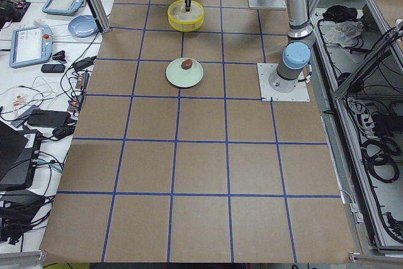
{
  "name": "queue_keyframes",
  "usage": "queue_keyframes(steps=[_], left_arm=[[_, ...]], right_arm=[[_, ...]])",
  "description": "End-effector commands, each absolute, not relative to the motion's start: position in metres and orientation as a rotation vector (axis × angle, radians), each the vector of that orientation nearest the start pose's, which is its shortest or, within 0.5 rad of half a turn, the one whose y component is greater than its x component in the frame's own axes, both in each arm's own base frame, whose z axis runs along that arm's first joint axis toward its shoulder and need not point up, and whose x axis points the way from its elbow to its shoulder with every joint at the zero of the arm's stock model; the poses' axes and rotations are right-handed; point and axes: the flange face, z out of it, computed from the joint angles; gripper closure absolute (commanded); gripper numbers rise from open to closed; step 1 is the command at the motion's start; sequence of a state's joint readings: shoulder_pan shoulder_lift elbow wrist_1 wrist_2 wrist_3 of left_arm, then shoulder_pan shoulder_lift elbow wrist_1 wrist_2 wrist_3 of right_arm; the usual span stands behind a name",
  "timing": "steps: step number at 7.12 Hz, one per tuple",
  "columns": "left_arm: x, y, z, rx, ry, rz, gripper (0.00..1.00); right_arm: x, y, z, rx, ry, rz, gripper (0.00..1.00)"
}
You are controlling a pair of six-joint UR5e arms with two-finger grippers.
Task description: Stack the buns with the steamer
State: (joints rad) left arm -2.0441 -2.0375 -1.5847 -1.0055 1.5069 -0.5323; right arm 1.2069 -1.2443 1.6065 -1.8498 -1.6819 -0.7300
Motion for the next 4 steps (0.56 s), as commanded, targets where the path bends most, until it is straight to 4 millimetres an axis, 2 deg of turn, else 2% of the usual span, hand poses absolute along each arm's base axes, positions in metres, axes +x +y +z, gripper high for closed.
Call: queue_keyframes(steps=[1, 2, 4], left_arm=[[-0.4332, -0.5070, 0.2547, -0.085, 3.231, -0.066, 0.12], [-0.4360, -0.5051, 0.2527, -0.120, 3.232, -0.058, 0.00], [-0.4351, -0.5026, 0.2475, -0.130, 3.229, -0.036, 0.00]], right_arm=[[-0.0609, -0.5992, 0.3227, -0.570, 3.142, 0.207, 1.00], [-0.0586, -0.5964, 0.3251, -0.551, 3.145, 0.202, 1.00], [-0.0541, -0.5957, 0.3259, -0.514, 3.149, 0.199, 1.00]])
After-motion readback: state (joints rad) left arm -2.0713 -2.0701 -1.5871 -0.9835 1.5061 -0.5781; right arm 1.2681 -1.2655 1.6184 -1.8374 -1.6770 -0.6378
